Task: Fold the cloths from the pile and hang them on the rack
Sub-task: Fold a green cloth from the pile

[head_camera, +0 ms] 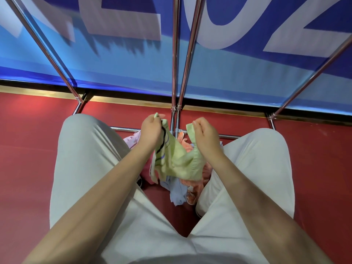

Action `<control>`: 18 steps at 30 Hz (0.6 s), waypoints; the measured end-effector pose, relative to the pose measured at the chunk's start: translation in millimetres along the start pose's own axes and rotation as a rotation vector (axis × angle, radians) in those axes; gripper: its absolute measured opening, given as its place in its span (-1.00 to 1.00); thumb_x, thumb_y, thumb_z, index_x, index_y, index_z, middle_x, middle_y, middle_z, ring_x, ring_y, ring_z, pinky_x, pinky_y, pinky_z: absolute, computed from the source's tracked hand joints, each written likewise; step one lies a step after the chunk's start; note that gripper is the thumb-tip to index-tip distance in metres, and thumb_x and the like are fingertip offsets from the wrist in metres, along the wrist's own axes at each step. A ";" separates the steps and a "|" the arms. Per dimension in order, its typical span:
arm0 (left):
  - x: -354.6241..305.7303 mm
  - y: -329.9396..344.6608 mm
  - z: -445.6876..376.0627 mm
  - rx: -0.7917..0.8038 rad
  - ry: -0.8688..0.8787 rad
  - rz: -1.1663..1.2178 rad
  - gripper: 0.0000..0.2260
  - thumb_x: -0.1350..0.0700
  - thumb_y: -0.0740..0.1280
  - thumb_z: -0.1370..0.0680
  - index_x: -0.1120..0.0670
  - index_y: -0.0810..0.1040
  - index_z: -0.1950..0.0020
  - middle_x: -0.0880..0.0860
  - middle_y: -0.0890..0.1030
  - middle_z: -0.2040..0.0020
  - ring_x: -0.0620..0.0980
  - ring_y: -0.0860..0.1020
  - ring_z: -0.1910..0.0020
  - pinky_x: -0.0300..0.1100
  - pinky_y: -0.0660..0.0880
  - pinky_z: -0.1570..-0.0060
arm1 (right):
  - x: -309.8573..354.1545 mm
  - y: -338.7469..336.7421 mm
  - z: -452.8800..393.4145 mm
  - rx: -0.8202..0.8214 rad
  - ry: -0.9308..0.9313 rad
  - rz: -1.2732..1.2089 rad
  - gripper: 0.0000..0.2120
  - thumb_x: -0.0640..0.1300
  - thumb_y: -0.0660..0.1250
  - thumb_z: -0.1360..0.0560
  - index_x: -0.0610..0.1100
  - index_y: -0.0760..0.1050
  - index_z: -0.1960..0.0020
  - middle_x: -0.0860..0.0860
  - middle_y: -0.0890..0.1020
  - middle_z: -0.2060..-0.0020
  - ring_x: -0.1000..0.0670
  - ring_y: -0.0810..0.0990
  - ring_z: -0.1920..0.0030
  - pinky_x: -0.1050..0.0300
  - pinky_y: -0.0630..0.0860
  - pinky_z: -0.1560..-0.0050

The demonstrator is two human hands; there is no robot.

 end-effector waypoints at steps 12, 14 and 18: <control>-15.8 16.4 6.6 0.084 -0.147 0.122 -0.69 0.25 0.09 -0.61 0.17 0.60 -0.18 0.20 0.60 -0.13 0.13 0.58 0.03 -0.05 0.48 0.00 | 31.3 -1.9 -2.1 0.023 -0.031 -0.191 -0.83 -0.23 0.12 -0.44 -0.07 0.36 0.30 -0.01 0.38 0.44 0.12 0.27 0.43 0.19 0.22 0.39; -14.3 16.2 9.8 0.110 -0.094 0.133 -0.73 0.25 0.12 -0.62 0.13 0.61 -0.08 0.15 0.62 0.06 0.05 0.56 0.14 -0.05 0.51 0.02 | 28.9 -1.3 -7.0 0.048 0.007 -0.208 -0.84 -0.31 0.18 -0.47 -0.13 0.47 0.20 0.02 0.49 0.37 0.14 0.39 0.39 0.23 0.33 0.34; -11.2 13.0 16.9 0.123 0.042 0.153 -0.80 0.23 0.24 -0.59 0.07 0.63 0.12 0.02 0.60 0.34 -0.05 0.53 0.35 -0.18 0.49 0.30 | 28.4 1.1 -12.1 0.057 0.046 -0.294 -0.90 -0.26 0.29 -0.51 -0.13 0.55 0.12 0.07 0.62 0.21 0.14 0.57 0.15 0.21 0.50 0.06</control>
Point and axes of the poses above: each hand's wrist, its own z-axis away from the middle knuckle, its own y-axis out of the palm, x = y × z, the point moved 1 cm from there along -z, towards the middle knuckle
